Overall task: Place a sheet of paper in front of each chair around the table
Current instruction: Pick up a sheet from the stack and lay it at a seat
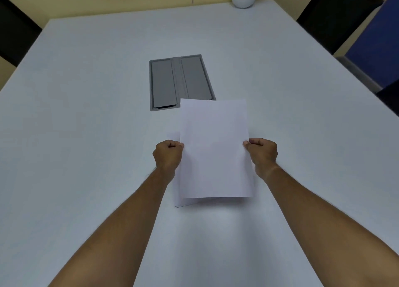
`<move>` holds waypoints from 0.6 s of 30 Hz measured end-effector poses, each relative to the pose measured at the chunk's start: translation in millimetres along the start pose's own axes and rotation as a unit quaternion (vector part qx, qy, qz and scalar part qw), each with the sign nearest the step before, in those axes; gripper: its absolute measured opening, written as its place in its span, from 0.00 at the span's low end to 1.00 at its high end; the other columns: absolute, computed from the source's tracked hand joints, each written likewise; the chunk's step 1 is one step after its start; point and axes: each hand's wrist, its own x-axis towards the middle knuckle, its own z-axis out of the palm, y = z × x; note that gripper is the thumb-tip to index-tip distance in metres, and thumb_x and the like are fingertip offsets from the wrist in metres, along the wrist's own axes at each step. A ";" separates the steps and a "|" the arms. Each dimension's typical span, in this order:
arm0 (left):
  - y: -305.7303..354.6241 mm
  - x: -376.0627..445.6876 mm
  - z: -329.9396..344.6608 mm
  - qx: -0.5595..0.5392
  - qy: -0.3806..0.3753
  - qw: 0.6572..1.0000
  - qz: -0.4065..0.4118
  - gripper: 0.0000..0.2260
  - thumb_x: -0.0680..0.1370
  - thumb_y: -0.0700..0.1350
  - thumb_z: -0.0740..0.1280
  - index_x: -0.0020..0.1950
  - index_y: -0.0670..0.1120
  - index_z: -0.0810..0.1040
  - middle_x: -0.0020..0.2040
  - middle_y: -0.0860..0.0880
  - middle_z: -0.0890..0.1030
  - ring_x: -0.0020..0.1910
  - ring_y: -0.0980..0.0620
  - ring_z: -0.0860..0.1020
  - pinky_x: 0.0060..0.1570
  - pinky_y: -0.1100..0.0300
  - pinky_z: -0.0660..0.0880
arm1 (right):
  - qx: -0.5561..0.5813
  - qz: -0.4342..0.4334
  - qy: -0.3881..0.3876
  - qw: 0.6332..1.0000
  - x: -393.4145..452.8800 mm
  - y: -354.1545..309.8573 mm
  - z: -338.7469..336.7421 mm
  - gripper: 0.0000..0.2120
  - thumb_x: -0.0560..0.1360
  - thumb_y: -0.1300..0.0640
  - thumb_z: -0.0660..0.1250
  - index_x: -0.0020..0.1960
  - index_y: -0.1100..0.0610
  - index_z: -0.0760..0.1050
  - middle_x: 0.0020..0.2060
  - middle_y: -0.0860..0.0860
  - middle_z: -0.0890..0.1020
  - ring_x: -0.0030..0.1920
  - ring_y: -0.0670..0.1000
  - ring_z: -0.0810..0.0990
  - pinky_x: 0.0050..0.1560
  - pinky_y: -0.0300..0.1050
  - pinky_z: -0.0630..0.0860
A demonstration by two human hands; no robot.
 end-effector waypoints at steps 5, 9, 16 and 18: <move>20.6 -15.8 9.2 -0.021 -0.059 0.998 0.028 0.03 0.74 0.39 0.70 0.41 0.45 0.82 0.45 0.49 0.83 0.45 0.49 0.80 0.53 0.53 0.80 | 0.063 0.000 0.014 0.998 -17.3 -8.0 -43.9 0.12 0.72 0.64 0.75 0.55 0.62 0.82 0.51 0.56 0.84 0.48 0.52 0.82 0.48 0.43 0.79; 32.5 -36.2 27.4 -0.028 -0.103 0.993 0.043 0.04 0.73 0.38 0.71 0.40 0.46 0.82 0.42 0.48 0.83 0.42 0.50 0.81 0.52 0.52 0.81 | 0.093 -0.010 0.043 0.995 -28.7 -11.5 -85.3 0.09 0.71 0.65 0.75 0.52 0.61 0.82 0.52 0.56 0.84 0.54 0.55 0.83 0.60 0.51 0.79; 54.1 -84.7 71.8 -0.040 -0.161 0.983 0.078 0.04 0.73 0.38 0.71 0.39 0.45 0.83 0.42 0.48 0.84 0.41 0.51 0.81 0.50 0.53 0.82 | 0.125 -0.032 0.059 0.990 -38.4 -15.3 -169.5 0.05 0.72 0.65 0.74 0.48 0.60 0.82 0.50 0.57 0.84 0.49 0.55 0.82 0.57 0.53 0.80; 61.1 -103.0 86.2 -0.045 -0.176 0.980 0.086 0.04 0.73 0.38 0.71 0.40 0.45 0.83 0.42 0.48 0.84 0.42 0.50 0.81 0.49 0.54 0.81 | 0.137 -0.040 0.063 0.988 -39.6 -16.5 -195.2 0.04 0.73 0.65 0.74 0.46 0.59 0.82 0.47 0.56 0.84 0.48 0.54 0.82 0.56 0.51 0.80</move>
